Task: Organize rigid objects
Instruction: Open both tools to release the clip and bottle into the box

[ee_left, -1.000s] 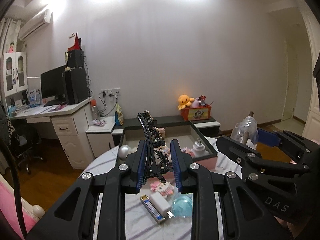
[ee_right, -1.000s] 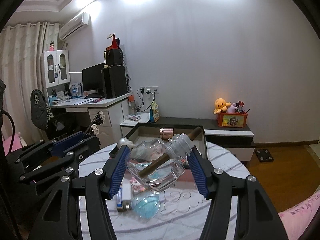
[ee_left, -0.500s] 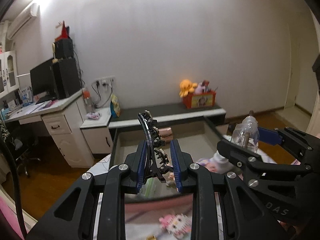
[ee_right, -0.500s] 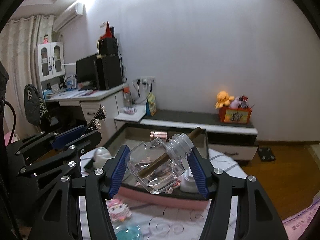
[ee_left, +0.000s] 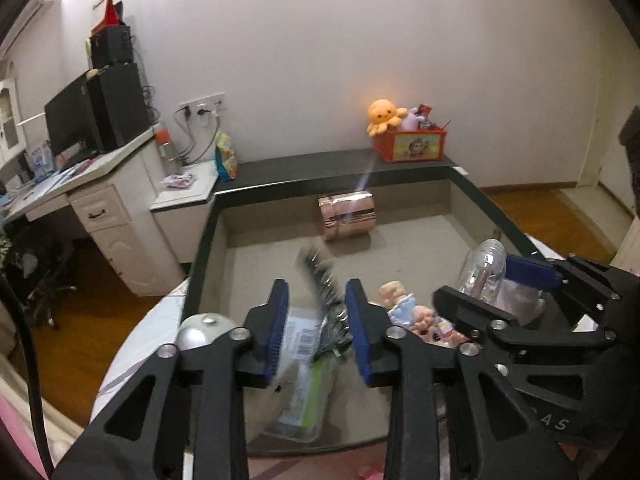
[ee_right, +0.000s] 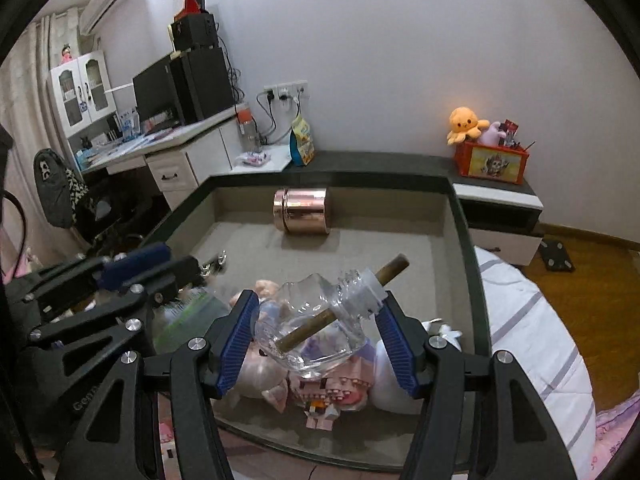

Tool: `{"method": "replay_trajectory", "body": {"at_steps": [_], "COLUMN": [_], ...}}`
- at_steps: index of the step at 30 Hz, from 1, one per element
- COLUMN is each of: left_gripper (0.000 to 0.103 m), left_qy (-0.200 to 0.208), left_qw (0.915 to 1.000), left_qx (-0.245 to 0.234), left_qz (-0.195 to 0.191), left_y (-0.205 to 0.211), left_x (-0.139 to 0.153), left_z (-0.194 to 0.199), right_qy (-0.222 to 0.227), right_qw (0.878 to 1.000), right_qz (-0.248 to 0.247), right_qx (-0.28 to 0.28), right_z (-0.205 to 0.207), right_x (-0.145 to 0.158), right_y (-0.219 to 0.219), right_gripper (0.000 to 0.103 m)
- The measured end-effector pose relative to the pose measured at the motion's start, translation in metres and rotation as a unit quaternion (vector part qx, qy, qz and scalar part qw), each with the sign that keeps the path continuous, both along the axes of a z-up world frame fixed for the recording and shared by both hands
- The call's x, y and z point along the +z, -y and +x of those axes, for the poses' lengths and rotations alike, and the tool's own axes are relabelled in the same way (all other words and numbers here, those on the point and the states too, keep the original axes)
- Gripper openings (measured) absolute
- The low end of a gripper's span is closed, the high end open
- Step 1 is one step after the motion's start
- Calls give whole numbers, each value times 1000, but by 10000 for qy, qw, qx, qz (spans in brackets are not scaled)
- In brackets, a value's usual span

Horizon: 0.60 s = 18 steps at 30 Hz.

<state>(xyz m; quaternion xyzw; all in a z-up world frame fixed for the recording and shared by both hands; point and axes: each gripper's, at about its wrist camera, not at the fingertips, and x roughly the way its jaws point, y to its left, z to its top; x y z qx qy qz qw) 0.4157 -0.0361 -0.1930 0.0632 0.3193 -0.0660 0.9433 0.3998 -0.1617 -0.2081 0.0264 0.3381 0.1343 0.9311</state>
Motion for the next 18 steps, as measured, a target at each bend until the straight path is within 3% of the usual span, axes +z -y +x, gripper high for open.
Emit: {"method": "replay_trajectory", "body": {"at_steps": [3, 4, 7, 18], "left_gripper": [60, 72, 90, 101], "left_qy": [143, 258, 585, 1318], "left_qw": [9997, 9992, 9971, 9891], "left_qx": [129, 251, 412, 465], "left_qz": [-120, -151, -265, -461], "left_y": [-14, -19, -31, -41], "left_x": [11, 17, 34, 88], "left_z": [-11, -20, -48, -183], "right_qy": [82, 160, 422, 1388], "right_qw": [9999, 9997, 9988, 9893], "right_qz": [-94, -78, -63, -236], "right_qx": [-103, -137, -253, -378], "right_z": [-8, -15, -34, -161], "right_x": [5, 10, 26, 90], "right_y": [2, 3, 6, 0], "right_gripper": [72, 78, 92, 93]}}
